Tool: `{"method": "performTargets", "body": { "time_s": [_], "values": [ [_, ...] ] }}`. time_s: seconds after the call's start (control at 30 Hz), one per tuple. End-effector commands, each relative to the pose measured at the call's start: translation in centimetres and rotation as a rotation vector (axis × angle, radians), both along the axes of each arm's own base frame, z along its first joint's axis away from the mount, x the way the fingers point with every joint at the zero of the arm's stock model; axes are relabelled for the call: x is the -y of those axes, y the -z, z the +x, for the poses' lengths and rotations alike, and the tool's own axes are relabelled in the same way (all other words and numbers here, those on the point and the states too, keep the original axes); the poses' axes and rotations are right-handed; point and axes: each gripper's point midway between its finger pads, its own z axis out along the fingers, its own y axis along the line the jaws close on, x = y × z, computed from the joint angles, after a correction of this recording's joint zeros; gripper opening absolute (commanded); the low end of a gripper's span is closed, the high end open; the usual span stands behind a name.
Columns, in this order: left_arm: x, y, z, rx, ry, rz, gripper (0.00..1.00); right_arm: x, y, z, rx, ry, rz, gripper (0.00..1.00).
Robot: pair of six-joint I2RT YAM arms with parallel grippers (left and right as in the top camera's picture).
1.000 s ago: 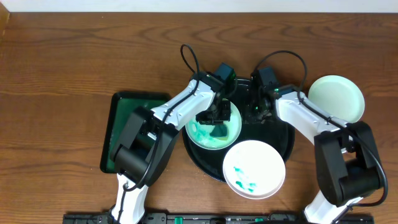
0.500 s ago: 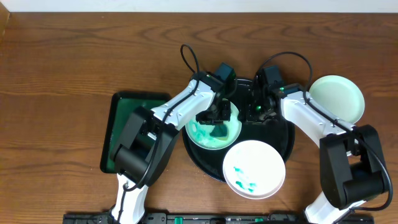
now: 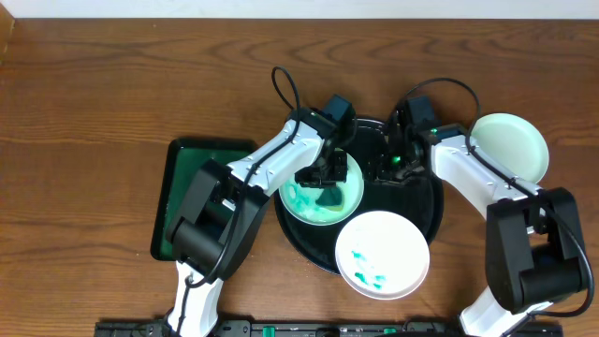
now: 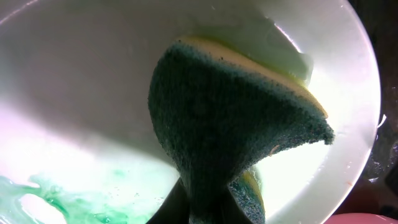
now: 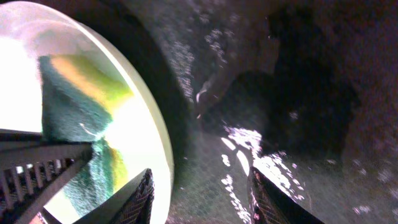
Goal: Clean dirty plates on tray and stack at the side
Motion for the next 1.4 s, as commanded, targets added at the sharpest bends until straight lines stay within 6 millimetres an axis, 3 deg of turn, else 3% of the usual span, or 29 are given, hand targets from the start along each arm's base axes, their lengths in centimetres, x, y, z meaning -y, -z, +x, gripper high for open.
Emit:
{"method": "performTargets", "body": {
  "time_s": [0.0, 0.1, 0.17, 0.37, 0.7, 0.83, 1.07, 1.37],
  "values": [
    [-2.6, 2.4, 0.3, 0.011, -0.013, 0.126, 0.07, -1.3, -0.3, 0.0, 0.021, -0.04, 0.014, 0.46],
    [-2.6, 2.4, 0.3, 0.011, -0.013, 0.126, 0.07, -2.0, 0.1, -0.2, 0.018, -0.044, 0.006, 0.43],
    [-2.6, 2.4, 0.3, 0.011, -0.013, 0.126, 0.07, -2.2, 0.3, -0.2, 0.016, -0.044, 0.008, 0.32],
    [-2.6, 2.4, 0.3, 0.011, -0.013, 0.126, 0.07, -2.5, 1.3, -0.6, 0.002, -0.032, 0.009, 0.22],
    [-2.7, 2.4, 0.2, 0.008, -0.013, 0.128, 0.07, -2.1, 3.6, -1.8, -0.005, -0.014, 0.013, 0.26],
    [-2.8, 2.4, 0.1, 0.003, -0.012, 0.132, 0.07, -2.2, 3.6, -1.6, 0.002, 0.002, 0.018, 0.01],
    [-3.0, 2.4, -0.1, -0.001, 0.023, 0.138, 0.07, -2.2, 3.5, -0.9, 0.032, 0.002, 0.019, 0.01],
    [-9.7, 1.9, 1.4, 0.079, 0.012, 0.448, 0.07, 0.0, 3.7, -0.6, 0.009, 0.055, -0.001, 0.01]
  ]
}}
